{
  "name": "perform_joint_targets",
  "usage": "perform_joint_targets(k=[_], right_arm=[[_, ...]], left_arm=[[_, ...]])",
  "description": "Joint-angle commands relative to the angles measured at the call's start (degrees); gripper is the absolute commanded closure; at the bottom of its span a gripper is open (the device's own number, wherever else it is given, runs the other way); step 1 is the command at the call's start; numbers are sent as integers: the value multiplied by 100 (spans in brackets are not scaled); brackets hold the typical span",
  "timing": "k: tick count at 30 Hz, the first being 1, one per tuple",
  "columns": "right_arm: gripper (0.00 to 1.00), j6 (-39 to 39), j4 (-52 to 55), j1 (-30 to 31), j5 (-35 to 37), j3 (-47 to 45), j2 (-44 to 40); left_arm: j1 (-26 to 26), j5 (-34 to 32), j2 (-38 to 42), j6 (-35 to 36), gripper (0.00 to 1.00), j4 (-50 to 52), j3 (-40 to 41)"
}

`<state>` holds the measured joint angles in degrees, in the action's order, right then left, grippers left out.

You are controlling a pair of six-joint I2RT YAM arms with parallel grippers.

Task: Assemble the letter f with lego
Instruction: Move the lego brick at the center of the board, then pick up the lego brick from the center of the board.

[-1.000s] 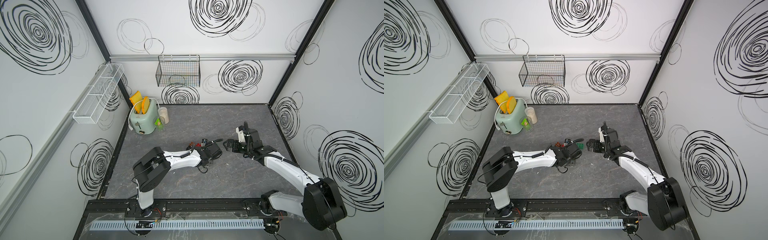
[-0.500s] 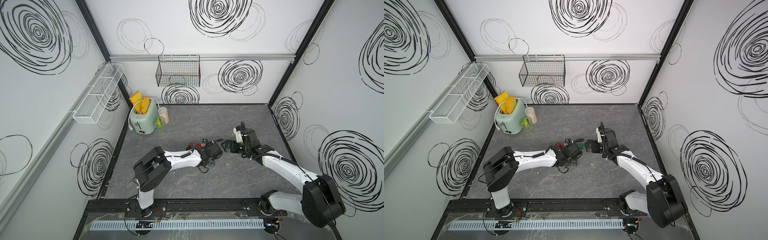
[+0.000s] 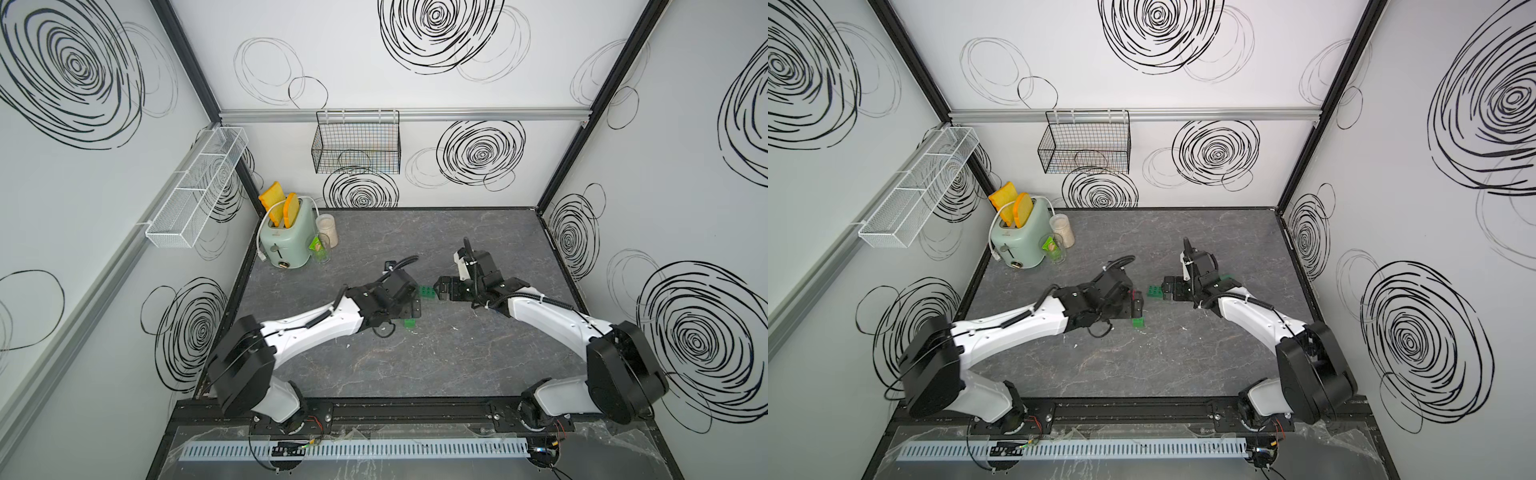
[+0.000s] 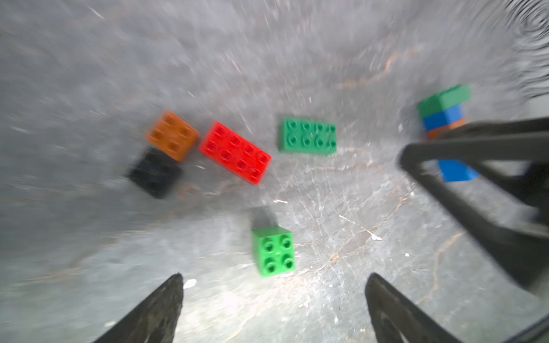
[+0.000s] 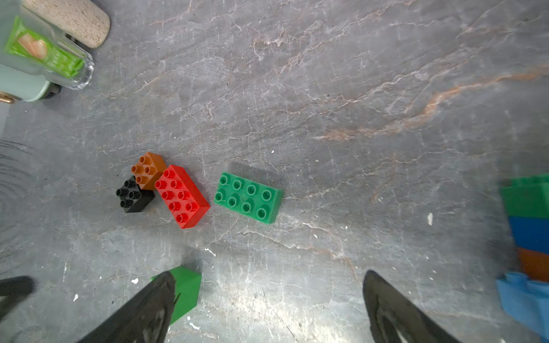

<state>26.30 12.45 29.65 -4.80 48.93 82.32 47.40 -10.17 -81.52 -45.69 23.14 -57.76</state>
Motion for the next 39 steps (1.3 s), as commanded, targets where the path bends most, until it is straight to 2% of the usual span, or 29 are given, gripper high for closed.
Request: perform_joint_targets(k=[1,3,4,6,7,9,11,14,18,23,28,39], right_arm=[[1,-5,116,186,170,304,452],[1,63,79,241,178,459,746],[1,123,70,260,176,560,903],[1,242,55,300,152,746,1171],[1,330,65,328,182,843,1300],[1,511,133,372,314,1028,1527],[1,679,150,401,378,1155,1688],[1,880,178,448,422,1306,1918],[1,1050,377,582,626,1561,2194],[2,1173,576,747,822,1856,2473],[6,1271,767,810,1031,2015,2674],[18,1360,917,885,1209,2136,2868]], left_arm=[[-496,616,1075,536,2,-35,306],[-908,1187,1511,744,2,34,394],[-1097,1288,1674,846,2,98,426],[-1334,913,2012,849,2,136,616],[-1484,961,2244,814,2,-82,865],[-1905,1343,2509,624,2,-295,1161],[-2236,1718,2477,799,2,-221,1140],[-2317,1159,2365,1146,2,215,905],[-2465,850,2244,1462,2,435,801],[-2682,897,2195,1703,2,363,1043],[-2667,736,2551,1727,2,76,1486],[-2717,833,2768,1695,2,8,1605]])
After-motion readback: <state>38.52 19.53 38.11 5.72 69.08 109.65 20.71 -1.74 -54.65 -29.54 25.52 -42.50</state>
